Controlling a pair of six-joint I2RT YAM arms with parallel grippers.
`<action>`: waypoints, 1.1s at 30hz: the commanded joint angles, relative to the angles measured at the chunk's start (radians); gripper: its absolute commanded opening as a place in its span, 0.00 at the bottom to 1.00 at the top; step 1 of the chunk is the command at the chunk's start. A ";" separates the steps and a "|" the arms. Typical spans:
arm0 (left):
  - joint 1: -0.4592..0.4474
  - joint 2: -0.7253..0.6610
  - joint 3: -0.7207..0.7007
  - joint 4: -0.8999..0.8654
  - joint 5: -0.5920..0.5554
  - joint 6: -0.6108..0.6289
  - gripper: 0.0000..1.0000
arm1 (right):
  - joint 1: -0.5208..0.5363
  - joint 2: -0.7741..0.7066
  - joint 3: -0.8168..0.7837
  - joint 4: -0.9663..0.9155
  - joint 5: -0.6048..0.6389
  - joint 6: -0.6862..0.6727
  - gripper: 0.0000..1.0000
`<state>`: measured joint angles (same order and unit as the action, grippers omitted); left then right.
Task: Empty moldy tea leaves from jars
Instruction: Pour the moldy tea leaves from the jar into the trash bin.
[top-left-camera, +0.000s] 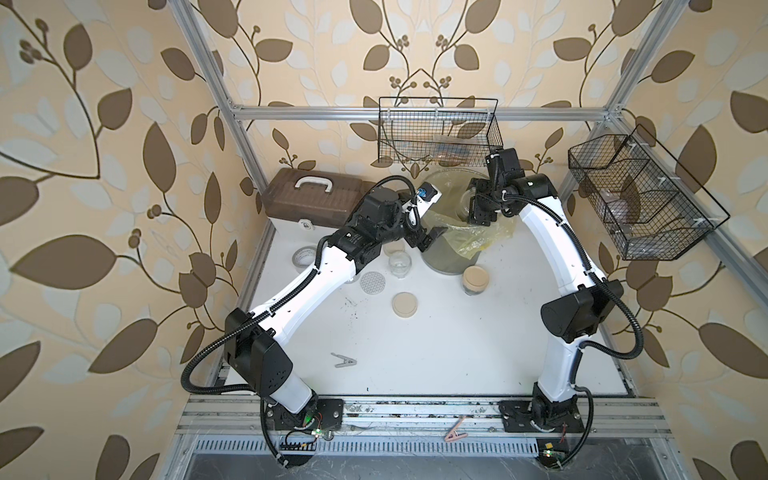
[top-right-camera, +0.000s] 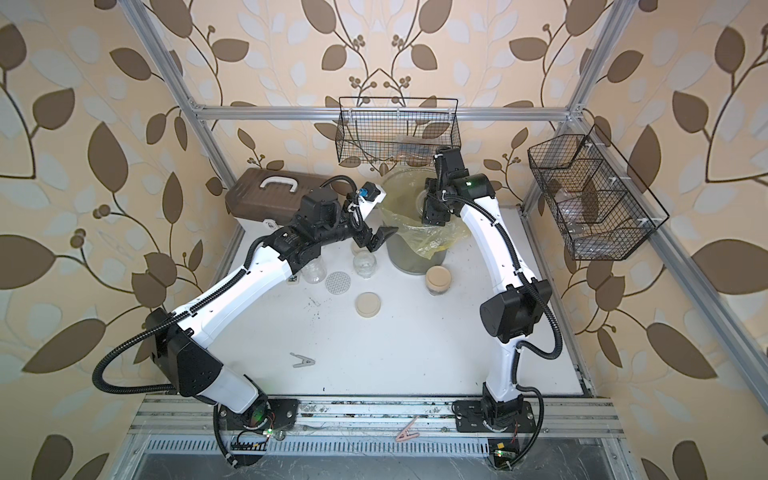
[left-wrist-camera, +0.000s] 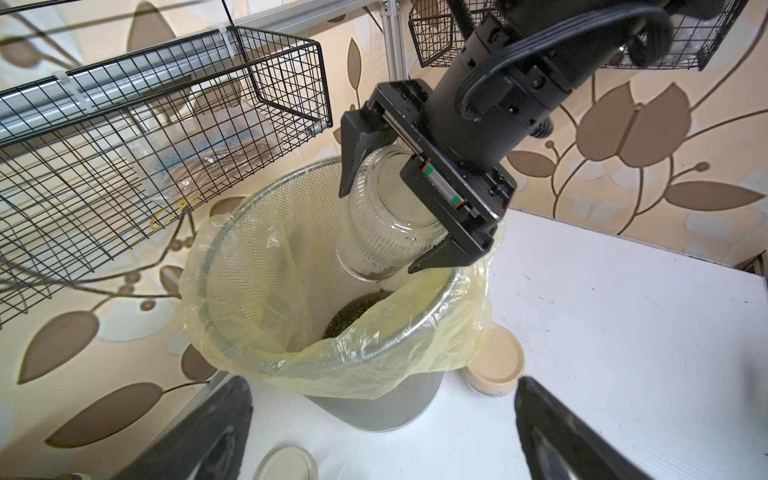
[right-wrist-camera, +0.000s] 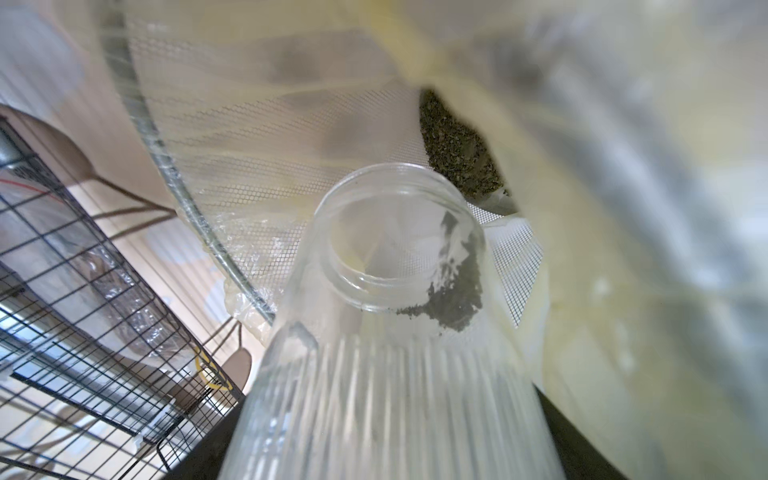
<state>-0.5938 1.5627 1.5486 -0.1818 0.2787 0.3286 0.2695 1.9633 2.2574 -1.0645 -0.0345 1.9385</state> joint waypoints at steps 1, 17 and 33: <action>0.012 -0.046 -0.002 0.037 -0.011 -0.011 0.99 | -0.004 -0.032 0.042 0.031 0.034 0.278 0.00; 0.011 -0.018 0.004 0.067 -0.004 -0.010 0.99 | -0.024 -0.081 0.091 -0.011 0.092 -0.577 0.00; 0.011 0.019 0.050 0.059 0.024 0.004 0.99 | -0.051 0.071 0.288 -0.281 0.003 -1.512 0.00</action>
<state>-0.5938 1.5738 1.5543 -0.1532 0.2810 0.3294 0.2138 2.0258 2.5229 -1.2888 -0.0483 0.6979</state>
